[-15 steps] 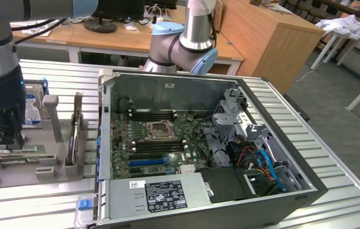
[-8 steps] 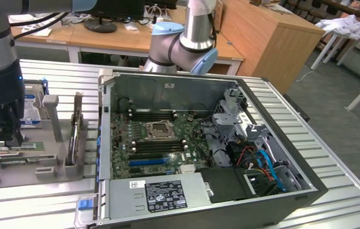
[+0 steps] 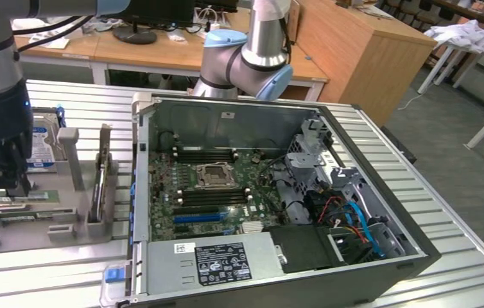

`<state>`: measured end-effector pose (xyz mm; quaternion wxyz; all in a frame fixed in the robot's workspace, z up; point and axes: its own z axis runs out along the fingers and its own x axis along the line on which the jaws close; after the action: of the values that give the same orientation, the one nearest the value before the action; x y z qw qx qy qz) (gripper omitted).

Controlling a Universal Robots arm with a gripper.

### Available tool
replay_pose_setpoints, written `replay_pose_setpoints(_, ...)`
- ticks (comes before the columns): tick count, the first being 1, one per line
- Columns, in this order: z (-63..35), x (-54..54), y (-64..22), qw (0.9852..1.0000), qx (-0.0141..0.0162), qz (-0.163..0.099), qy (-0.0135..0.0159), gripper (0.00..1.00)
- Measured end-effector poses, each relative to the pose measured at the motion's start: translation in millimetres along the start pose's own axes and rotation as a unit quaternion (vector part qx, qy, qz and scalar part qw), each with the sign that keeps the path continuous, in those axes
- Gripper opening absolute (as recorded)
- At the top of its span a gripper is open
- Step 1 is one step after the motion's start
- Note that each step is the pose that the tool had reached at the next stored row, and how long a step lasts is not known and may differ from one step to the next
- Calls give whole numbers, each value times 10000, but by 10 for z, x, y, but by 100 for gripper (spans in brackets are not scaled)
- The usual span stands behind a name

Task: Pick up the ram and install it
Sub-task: 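Pick up the ram and move it above insertion slot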

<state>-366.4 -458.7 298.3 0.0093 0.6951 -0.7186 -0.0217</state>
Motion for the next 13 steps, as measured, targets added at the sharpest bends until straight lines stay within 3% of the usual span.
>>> replay_pose_setpoints(13, -144, -2, 6, 9999, -1, -123, 5, 12)
